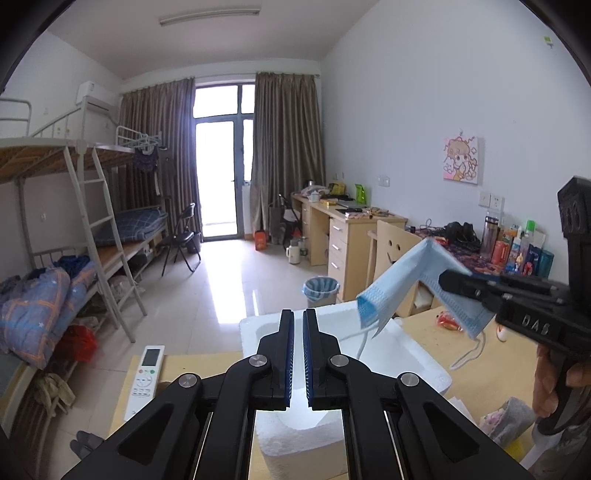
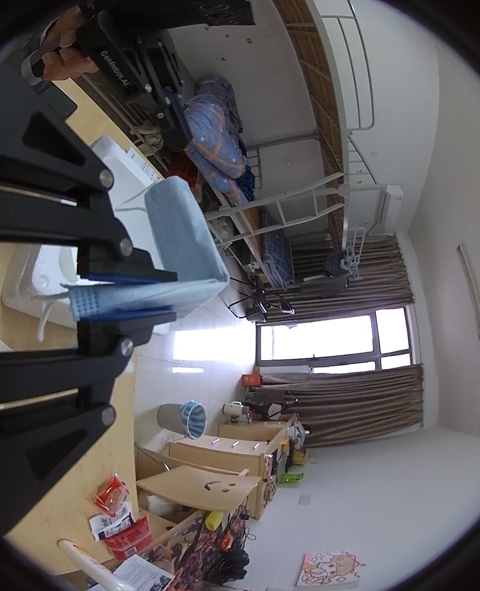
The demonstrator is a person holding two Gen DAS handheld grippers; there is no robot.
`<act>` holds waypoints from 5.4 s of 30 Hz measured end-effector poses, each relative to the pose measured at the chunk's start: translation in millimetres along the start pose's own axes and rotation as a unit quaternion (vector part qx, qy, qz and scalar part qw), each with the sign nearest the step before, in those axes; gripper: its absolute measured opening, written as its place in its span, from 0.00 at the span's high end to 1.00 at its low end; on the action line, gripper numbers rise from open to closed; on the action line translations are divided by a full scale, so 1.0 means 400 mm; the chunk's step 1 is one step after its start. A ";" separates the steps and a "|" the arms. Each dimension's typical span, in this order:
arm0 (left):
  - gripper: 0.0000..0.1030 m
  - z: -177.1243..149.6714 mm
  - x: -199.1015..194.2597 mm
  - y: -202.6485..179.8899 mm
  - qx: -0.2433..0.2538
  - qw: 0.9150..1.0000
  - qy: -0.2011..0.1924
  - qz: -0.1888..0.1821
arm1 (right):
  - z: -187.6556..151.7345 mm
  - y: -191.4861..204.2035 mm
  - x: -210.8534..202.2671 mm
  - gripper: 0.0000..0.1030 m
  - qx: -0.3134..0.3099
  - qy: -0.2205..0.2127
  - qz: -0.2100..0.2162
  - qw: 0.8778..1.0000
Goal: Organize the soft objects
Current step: 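Lower white tube into styrofoam box and open left gripper, then carry blue mask with right gripper over the box opening, then open and re-close right gripper on blue mask above the box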
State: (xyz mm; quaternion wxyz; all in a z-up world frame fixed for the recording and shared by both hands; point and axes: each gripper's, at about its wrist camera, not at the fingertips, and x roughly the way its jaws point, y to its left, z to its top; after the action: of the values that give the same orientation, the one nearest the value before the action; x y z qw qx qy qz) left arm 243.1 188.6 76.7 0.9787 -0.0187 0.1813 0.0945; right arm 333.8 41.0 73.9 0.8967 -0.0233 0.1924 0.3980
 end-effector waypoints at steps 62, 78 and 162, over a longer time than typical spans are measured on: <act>0.01 0.008 -0.068 0.080 -0.029 0.994 -0.033 0.101 | -0.027 0.092 0.159 0.08 -0.037 0.111 -0.010 0.993; 0.01 0.010 -0.081 0.077 -0.029 0.995 -0.030 0.088 | -0.065 0.083 0.100 0.08 -0.073 0.142 -0.025 0.987; 0.01 -0.132 -0.201 0.013 0.028 0.998 -0.045 -0.038 | -0.057 0.089 0.020 0.90 -0.007 0.115 0.121 0.986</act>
State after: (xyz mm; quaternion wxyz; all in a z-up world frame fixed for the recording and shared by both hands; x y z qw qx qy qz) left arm 150.1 175.7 56.2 0.9889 0.0057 0.1384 0.0531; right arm 305.4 66.4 53.8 0.8135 -0.0515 0.2926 0.5000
